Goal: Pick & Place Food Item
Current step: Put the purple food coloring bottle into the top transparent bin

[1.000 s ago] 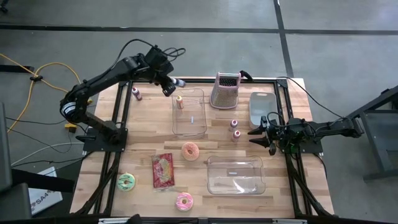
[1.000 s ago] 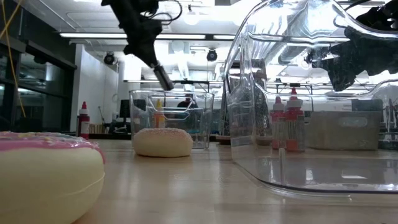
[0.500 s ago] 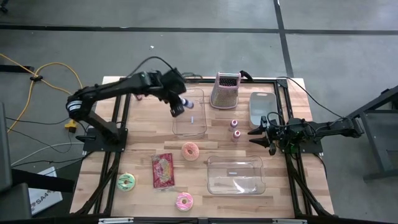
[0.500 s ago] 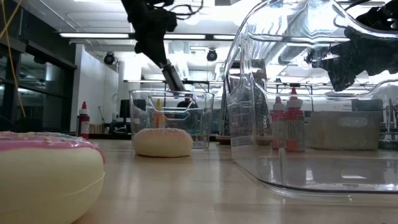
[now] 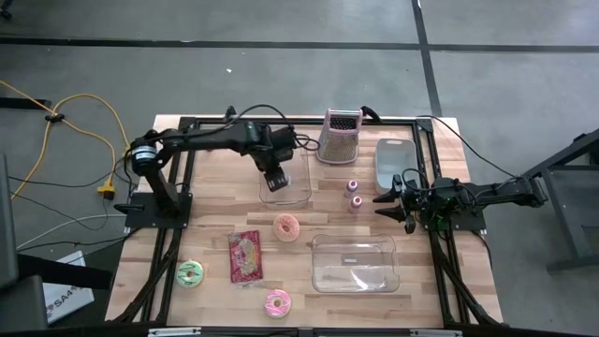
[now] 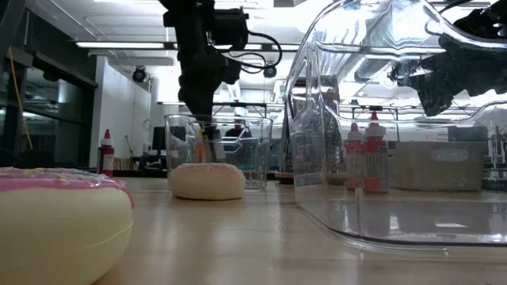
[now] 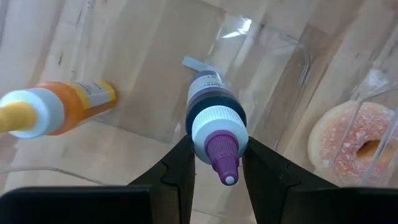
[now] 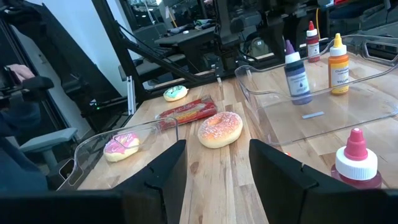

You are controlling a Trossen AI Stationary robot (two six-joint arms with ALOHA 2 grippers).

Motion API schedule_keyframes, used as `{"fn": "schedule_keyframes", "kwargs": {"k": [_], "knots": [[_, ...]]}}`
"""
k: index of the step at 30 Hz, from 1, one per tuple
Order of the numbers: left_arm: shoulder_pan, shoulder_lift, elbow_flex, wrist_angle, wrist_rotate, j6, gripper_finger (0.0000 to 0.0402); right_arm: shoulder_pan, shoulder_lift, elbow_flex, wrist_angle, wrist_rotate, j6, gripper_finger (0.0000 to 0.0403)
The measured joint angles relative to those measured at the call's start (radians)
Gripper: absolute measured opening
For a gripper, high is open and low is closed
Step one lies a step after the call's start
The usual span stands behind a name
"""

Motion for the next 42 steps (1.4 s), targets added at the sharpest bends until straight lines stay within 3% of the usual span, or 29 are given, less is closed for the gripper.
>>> {"fn": "schedule_keyframes", "kwargs": {"k": [16, 42], "knots": [[0.006, 0.002, 0.0, -0.021, -0.005, -0.039, 0.013, 0.0, 0.0, 0.0, 0.0, 0.0, 0.0, 0.0162], [0.006, 0.002, -0.004, -0.031, -0.021, -0.03, 0.0135, 0.0, 0.0, 0.0, 0.0, 0.0, 0.0, 0.0162]]}}
